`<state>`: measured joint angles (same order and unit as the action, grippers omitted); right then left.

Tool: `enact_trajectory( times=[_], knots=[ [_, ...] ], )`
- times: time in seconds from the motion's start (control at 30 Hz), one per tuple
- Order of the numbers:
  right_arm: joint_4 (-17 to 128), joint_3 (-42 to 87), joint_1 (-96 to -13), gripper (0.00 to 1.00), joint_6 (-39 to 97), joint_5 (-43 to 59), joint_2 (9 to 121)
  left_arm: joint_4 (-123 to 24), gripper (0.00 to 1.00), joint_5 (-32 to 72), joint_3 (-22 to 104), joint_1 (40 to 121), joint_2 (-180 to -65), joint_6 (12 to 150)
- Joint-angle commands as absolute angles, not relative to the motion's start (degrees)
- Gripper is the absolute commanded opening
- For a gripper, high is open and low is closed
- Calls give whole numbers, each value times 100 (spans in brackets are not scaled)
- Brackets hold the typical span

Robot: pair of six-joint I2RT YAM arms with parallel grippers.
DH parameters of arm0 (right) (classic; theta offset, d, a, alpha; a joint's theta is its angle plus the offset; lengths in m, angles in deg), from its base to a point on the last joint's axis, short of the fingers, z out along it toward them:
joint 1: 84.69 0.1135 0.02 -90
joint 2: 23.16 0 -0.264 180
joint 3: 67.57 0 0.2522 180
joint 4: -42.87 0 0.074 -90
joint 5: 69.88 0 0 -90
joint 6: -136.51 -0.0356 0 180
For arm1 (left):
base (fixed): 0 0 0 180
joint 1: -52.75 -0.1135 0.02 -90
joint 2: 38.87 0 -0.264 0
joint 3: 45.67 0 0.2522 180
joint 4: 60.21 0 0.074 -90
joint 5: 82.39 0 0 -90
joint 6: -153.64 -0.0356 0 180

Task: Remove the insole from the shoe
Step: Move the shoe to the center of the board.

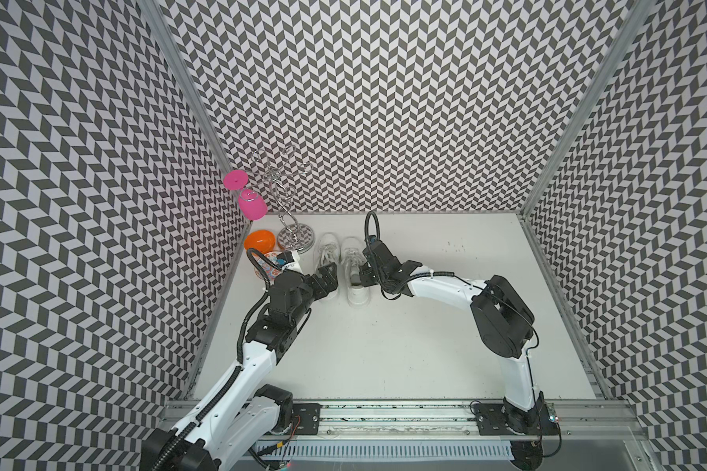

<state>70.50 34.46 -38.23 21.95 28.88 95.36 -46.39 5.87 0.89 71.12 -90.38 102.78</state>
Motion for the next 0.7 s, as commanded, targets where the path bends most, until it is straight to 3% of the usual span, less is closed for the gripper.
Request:
enact_trajectory(
  times=[0.0,0.2,0.37,0.67],
  knots=[
    [6991,3210,-3767,3,2169,3204,9170,-4793,100,599,-9,7129,-9002,10381],
    [6542,1931,-3767,1,2086,3726,7840,-5031,100,959,-35,7124,-9264,10346],
    [6504,803,-3771,0,1741,4102,6873,-5234,93,1585,155,7280,-9775,10176],
    [6322,-909,-3754,0,818,4079,5385,-5210,89,1258,440,8718,-10443,9782]
  ],
)
